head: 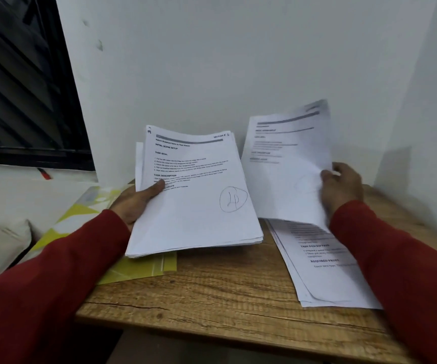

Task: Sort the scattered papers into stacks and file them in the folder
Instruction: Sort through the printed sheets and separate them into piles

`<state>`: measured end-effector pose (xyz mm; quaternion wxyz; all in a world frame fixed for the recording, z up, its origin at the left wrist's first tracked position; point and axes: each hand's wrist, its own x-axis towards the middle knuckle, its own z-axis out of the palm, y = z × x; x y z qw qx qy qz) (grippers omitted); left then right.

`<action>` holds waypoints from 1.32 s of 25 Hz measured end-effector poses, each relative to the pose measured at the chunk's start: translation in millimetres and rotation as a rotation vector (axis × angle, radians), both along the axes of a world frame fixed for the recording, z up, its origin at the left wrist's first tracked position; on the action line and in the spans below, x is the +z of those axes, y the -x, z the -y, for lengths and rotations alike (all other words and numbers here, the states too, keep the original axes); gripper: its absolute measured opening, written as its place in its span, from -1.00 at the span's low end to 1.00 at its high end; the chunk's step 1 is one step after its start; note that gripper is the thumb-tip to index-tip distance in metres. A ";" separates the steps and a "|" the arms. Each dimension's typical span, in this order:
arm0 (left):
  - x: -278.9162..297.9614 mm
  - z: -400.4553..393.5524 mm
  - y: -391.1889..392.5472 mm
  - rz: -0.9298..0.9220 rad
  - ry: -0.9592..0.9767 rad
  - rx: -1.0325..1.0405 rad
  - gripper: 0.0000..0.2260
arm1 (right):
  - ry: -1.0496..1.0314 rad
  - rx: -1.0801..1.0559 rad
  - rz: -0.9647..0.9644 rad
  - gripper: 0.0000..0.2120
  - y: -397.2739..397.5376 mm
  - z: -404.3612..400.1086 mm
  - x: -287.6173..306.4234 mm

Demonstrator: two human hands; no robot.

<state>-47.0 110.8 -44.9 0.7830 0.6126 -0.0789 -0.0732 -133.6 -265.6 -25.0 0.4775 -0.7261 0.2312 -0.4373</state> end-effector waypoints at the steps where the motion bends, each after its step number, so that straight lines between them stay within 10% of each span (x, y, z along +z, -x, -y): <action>1: -1.8 -0.4 -0.3 -0.010 -0.014 0.005 -0.69 | -0.011 -0.016 -0.001 -0.76 2.1 5.0 1.7; 11: 2.2 -9.8 2.8 -0.005 -0.166 0.029 -0.72 | 0.564 0.194 -0.826 -0.62 9.0 37.4 -12.3; 14: 10.2 -9.2 9.3 0.035 -0.117 0.030 -0.68 | 0.589 0.069 -0.608 -0.42 12.3 14.7 -2.2; 20: 15.0 15.8 29.0 0.117 -0.016 -0.031 -0.66 | 0.003 0.807 -0.294 -0.76 29.1 -94.1 7.5; 24: 12.9 9.5 29.5 0.109 -0.049 -0.117 -0.26 | -0.166 0.748 -0.260 -0.70 19.3 -87.0 -5.9; 33: 13.3 -47.0 31.8 0.054 -0.071 0.100 -0.68 | -0.043 0.292 -0.208 -0.76 10.3 -42.2 0.0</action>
